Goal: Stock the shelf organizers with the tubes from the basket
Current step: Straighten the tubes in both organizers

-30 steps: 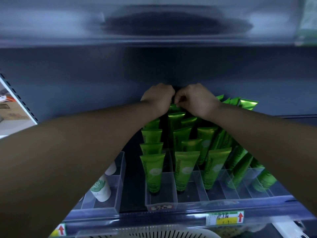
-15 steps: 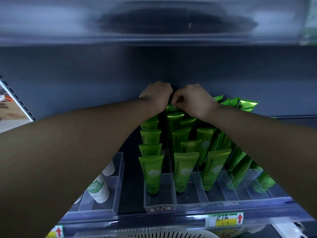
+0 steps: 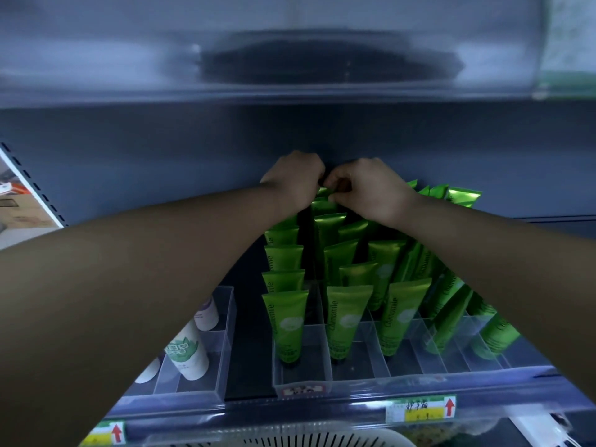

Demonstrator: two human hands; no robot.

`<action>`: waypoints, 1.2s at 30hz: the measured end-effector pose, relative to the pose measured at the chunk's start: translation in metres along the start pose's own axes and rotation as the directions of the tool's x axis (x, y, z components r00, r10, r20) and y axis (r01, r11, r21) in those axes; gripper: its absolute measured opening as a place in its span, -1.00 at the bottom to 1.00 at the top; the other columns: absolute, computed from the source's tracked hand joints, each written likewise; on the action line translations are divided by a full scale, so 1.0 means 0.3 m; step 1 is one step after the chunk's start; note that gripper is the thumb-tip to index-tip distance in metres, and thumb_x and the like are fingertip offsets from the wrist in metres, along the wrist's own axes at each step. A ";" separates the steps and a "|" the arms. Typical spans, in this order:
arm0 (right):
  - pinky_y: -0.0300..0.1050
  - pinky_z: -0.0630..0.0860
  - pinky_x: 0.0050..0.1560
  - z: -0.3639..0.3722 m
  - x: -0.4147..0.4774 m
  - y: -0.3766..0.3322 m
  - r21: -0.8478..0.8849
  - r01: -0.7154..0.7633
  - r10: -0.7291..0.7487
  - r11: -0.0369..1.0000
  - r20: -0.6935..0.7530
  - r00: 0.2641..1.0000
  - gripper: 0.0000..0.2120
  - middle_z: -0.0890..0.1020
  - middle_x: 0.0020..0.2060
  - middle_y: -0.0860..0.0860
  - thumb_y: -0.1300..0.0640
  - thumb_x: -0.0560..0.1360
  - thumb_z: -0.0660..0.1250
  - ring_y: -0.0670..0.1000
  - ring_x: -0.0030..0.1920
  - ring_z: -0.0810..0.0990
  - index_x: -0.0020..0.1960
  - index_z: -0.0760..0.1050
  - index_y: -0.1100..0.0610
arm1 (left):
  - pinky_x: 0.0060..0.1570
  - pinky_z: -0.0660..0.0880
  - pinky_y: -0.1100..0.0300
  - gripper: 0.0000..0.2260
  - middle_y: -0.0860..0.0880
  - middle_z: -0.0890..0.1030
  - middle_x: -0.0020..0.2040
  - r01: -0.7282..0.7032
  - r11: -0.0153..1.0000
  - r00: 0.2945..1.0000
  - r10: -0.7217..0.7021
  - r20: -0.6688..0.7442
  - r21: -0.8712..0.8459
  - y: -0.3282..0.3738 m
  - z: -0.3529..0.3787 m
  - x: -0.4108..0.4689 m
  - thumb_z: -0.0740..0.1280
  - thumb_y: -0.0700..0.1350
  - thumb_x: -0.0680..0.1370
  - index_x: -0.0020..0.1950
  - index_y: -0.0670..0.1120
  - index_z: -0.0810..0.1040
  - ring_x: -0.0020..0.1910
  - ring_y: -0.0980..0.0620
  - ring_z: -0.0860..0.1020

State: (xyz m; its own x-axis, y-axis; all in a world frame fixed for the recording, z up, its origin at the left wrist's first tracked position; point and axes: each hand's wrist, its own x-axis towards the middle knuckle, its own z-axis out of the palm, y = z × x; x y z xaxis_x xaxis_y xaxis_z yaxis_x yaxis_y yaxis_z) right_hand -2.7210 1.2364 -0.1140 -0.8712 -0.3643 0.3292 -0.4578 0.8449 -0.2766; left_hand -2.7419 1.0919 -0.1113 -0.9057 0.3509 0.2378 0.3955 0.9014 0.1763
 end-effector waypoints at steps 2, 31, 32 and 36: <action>-0.15 0.48 -0.01 -0.024 -0.007 -0.003 -0.003 0.000 0.000 1.000 -0.018 1.000 -0.80 0.68 -0.05 0.07 0.22 0.40 0.42 0.06 -0.02 0.62 0.03 0.62 0.15 | -0.16 0.41 0.15 -0.85 -0.19 0.62 -0.03 -0.028 1.000 0.999 0.028 -0.016 -0.003 -0.005 -0.012 -0.009 0.23 -0.29 0.50 -0.06 -0.14 0.58 -0.03 -0.18 0.57; -0.24 0.44 -0.01 -0.054 -0.153 -0.016 -0.066 0.058 -0.048 0.996 0.146 0.988 -0.83 0.68 -0.06 0.01 0.22 0.44 0.38 0.00 -0.02 0.61 0.01 0.66 0.09 | 0.03 0.51 0.13 -0.84 -0.03 0.66 0.02 -0.126 0.987 0.988 0.133 0.072 -0.099 0.035 -0.002 -0.137 0.38 -0.08 0.49 0.04 -0.04 0.65 0.01 -0.02 0.59; -0.24 0.45 -0.01 -0.052 -0.153 -0.016 -0.052 0.045 -0.038 0.998 0.135 0.990 -0.83 0.69 -0.07 0.01 0.21 0.44 0.39 0.00 -0.03 0.61 0.00 0.66 0.09 | 0.02 0.50 0.15 -0.84 -0.04 0.66 0.03 -0.125 0.988 0.989 0.132 0.069 -0.090 0.036 0.000 -0.135 0.38 -0.10 0.49 0.04 -0.04 0.65 0.02 -0.03 0.59; -0.25 0.46 -0.01 -0.048 -0.150 -0.021 -0.008 0.018 -0.016 1.000 0.112 0.994 -0.86 0.69 -0.09 0.01 0.20 0.42 0.42 -0.02 -0.05 0.61 -0.03 0.67 0.08 | -0.08 0.41 0.22 -0.86 -0.05 0.65 0.03 -0.123 0.990 0.991 0.126 0.041 -0.074 0.040 0.004 -0.129 0.36 -0.11 0.50 0.03 -0.05 0.66 0.01 -0.06 0.58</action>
State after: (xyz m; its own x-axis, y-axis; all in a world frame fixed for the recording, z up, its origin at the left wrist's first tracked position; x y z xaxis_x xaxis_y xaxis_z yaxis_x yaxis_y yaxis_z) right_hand -2.6764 1.2532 -0.1142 -0.8779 -0.4197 0.2306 -0.4715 0.8416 -0.2633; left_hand -2.7022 1.0894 -0.1194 -0.8538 0.4721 0.2191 0.5144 0.8298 0.2163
